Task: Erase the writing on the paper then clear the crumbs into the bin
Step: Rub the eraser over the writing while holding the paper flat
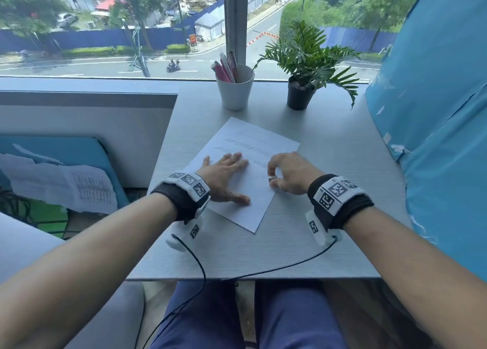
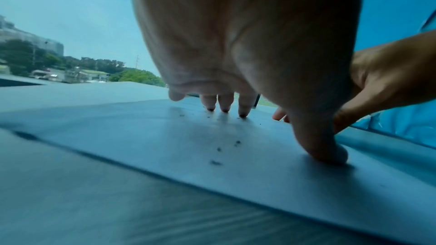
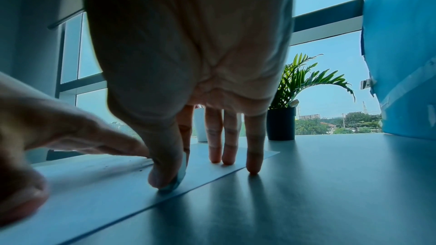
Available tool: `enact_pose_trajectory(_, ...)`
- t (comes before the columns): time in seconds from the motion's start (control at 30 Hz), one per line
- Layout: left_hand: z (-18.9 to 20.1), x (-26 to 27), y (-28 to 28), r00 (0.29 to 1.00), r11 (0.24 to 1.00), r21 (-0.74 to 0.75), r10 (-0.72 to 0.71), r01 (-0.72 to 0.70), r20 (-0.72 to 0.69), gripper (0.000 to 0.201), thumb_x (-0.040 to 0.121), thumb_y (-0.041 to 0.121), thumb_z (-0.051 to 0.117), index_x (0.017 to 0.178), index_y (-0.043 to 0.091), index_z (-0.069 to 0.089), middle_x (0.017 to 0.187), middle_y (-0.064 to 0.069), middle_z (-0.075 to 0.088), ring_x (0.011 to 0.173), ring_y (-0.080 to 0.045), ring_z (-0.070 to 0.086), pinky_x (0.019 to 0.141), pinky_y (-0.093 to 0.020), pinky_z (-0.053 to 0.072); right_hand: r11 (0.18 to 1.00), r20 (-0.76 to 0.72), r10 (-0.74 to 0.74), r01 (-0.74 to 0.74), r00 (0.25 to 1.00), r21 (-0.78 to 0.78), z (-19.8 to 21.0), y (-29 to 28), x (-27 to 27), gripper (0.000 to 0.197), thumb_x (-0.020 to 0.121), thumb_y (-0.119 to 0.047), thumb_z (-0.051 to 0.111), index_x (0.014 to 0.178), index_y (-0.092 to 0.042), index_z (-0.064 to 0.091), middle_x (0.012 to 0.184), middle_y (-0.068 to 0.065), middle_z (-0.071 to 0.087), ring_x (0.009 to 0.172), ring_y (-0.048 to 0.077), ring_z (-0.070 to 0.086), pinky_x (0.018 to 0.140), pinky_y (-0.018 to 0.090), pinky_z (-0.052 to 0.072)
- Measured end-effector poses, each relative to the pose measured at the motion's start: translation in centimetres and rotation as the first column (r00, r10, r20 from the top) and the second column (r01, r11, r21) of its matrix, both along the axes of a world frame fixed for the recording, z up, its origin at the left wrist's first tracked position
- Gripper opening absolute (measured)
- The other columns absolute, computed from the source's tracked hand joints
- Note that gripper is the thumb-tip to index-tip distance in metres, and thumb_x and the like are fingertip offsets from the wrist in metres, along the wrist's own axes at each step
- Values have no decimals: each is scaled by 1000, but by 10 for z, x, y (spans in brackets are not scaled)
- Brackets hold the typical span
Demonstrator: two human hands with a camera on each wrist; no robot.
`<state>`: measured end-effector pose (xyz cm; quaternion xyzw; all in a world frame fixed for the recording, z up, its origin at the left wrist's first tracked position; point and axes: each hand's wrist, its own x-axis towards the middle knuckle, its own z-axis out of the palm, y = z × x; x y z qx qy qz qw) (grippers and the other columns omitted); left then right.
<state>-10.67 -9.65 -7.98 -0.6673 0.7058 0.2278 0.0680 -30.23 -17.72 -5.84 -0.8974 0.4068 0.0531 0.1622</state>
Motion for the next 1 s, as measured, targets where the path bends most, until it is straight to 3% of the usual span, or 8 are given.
enact_pose_trajectory(0.1, -1, -6, -6, 993, 999, -41, -36, 32, -108, 118, 66, 73, 73, 158, 36, 7, 166, 3, -5, 152, -14, -6, 118, -62, -4, 1000, -30, -4, 3, 1000, -14, -3, 4, -4, 9, 82, -25, 70, 86, -25, 62, 112, -4, 61, 115, 21, 52, 96, 41, 44)
enact_pose_trajectory(0.27, -3, -15, -14, 998, 994, 99, -31, 36, -50, 118, 66, 73, 73, 153, 50, -2, 163, 2, -23, 149, -18, -22, 114, -65, -13, 991, 11, -101, 102, 995, -85, 2, 1, 2, 6, 83, -25, 66, 83, -27, 60, 110, 2, 64, 109, 25, 57, 92, 37, 45)
enact_pose_trajectory(0.37, -2, -16, -15, 999, 991, 130, -18, 22, -30, 119, 66, 73, 73, 152, 51, -5, 162, 2, -27, 148, -18, -25, 113, -65, -14, 971, 121, -221, 230, 968, -64, -2, -4, 7, 6, 79, -25, 68, 78, -25, 62, 101, 8, 67, 96, 30, 64, 85, 33, 53)
enact_pose_trajectory(0.53, -2, -18, -17, 1000, 989, 144, -19, 18, 6, 121, 64, 75, 73, 151, 51, -8, 161, 1, -30, 148, -19, -25, 111, -70, -11, 991, 180, -133, 131, 975, 22, -6, 19, 9, 9, 78, -23, 70, 79, -15, 75, 77, 2, 65, 77, 18, 59, 74, 25, 50)
enact_pose_trajectory(0.63, 0, -22, -20, 999, 986, 167, -15, 9, 35, 120, 64, 73, 75, 149, 57, -7, 160, 1, -30, 148, -22, -25, 108, -73, -5, 958, 266, -283, 287, 921, 26, -7, 0, 4, 11, 73, -24, 74, 76, -13, 76, 80, 2, 72, 80, 19, 65, 77, 29, 56)
enact_pose_trajectory(0.77, 4, -25, -21, 998, 982, 190, -9, -3, 63, 121, 63, 72, 77, 148, 58, -9, 160, 1, -32, 148, -22, -26, 108, -73, -4, 981, 224, -194, 188, 955, 46, -9, 7, 7, 6, 72, -22, 74, 72, -16, 75, 72, -1, 64, 70, 14, 59, 66, 21, 47)
enact_pose_trajectory(0.9, 4, -26, -21, 997, 981, 195, -7, -7, 72, 120, 63, 73, 76, 147, 59, -10, 159, 2, -32, 148, -23, -25, 109, -73, -2, 942, 293, -331, 333, 897, 43, -11, -5, 2, 12, 73, -24, 76, 78, -13, 76, 83, 1, 71, 80, 16, 65, 76, 26, 54)
enact_pose_trajectory(1.0, 4, -25, -21, 998, 980, 197, -2, -12, 69, 122, 62, 75, 75, 148, 58, -10, 160, 1, -32, 148, -23, -25, 108, -74, -1, 977, 275, -212, 207, 938, 47, -15, 11, 9, 13, 74, -22, 75, 83, -13, 79, 81, 1, 67, 78, 12, 59, 68, 20, 46)
